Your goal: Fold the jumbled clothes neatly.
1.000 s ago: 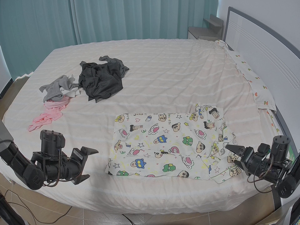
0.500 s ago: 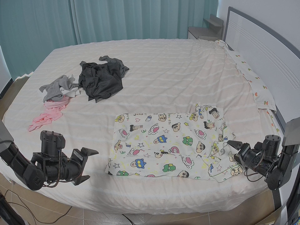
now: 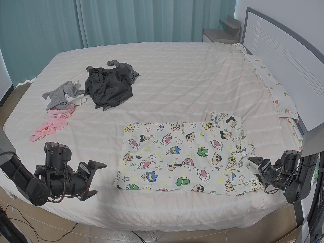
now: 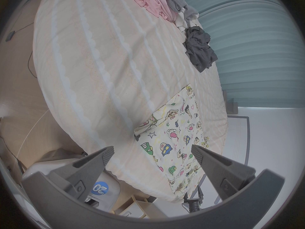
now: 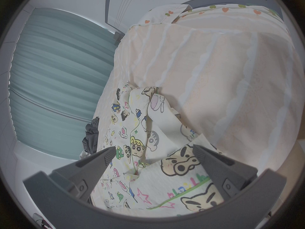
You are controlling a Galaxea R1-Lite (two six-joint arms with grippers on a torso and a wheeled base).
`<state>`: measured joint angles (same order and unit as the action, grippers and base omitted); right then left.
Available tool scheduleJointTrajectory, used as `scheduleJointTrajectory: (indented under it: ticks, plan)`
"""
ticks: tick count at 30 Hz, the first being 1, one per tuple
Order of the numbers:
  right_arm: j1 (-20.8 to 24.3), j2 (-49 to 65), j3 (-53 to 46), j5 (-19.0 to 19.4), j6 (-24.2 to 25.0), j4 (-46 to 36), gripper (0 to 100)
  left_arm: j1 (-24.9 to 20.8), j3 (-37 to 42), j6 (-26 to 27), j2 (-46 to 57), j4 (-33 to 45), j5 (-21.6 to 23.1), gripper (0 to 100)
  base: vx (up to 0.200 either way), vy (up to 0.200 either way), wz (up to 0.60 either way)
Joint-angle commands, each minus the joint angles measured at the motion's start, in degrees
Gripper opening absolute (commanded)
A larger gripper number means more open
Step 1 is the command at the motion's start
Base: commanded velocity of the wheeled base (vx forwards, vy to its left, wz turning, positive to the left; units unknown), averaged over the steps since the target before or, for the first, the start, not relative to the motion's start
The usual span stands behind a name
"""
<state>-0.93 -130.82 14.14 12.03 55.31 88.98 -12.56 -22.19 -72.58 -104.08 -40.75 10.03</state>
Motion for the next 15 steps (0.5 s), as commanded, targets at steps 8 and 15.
scheduleJointTrajectory:
  ticks: [8,15]
  plan:
    - [0.14,11.55,-1.05,-0.52,0.06,0.85,100,-0.01,-0.05,-0.01,-0.24,-0.03,-0.01,100,0.0,0.0,0.0]
    - [3.91,18.32,-2.98,-0.52,0.15,0.76,100,-0.01,0.13,-0.01,-0.24,-1.08,-0.28,100,0.0,0.0,0.0]
